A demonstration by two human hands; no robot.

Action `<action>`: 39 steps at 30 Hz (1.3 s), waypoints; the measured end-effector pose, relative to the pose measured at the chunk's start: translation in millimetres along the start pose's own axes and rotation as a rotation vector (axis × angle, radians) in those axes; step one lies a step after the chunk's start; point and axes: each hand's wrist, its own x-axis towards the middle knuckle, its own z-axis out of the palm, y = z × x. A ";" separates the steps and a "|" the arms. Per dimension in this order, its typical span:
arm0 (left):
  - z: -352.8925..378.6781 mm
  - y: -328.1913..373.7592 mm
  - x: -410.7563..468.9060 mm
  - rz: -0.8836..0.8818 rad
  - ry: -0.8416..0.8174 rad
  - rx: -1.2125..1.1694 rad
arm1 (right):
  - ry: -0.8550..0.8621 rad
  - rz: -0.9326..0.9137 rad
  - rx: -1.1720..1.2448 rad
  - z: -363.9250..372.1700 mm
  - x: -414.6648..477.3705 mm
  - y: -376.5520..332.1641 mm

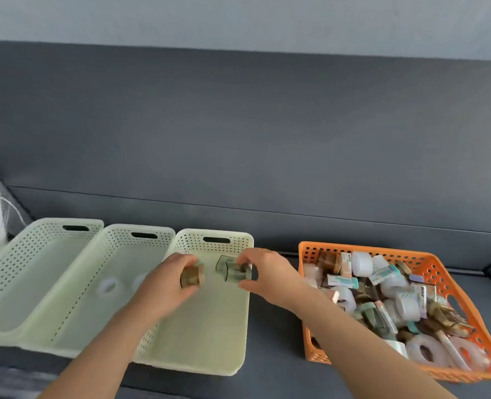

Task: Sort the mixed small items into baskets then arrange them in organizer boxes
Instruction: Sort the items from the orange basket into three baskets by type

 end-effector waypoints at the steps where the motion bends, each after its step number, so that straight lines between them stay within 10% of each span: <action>1: -1.9 -5.8 2.0 0.041 -0.022 0.062 | -0.035 0.003 -0.055 5.3 7.6 -3.2; 9: 8.5 -29.0 10.0 0.246 -0.095 0.411 | -0.139 0.027 -0.325 31.1 30.7 -14.9; 26: 47.9 139.6 20.2 0.419 -0.006 -0.171 | 0.338 0.453 -0.059 -64.6 -116.7 91.7; 39: 95.2 222.3 -5.5 0.412 -0.236 -0.069 | -0.142 0.322 0.212 -86.7 -176.3 145.2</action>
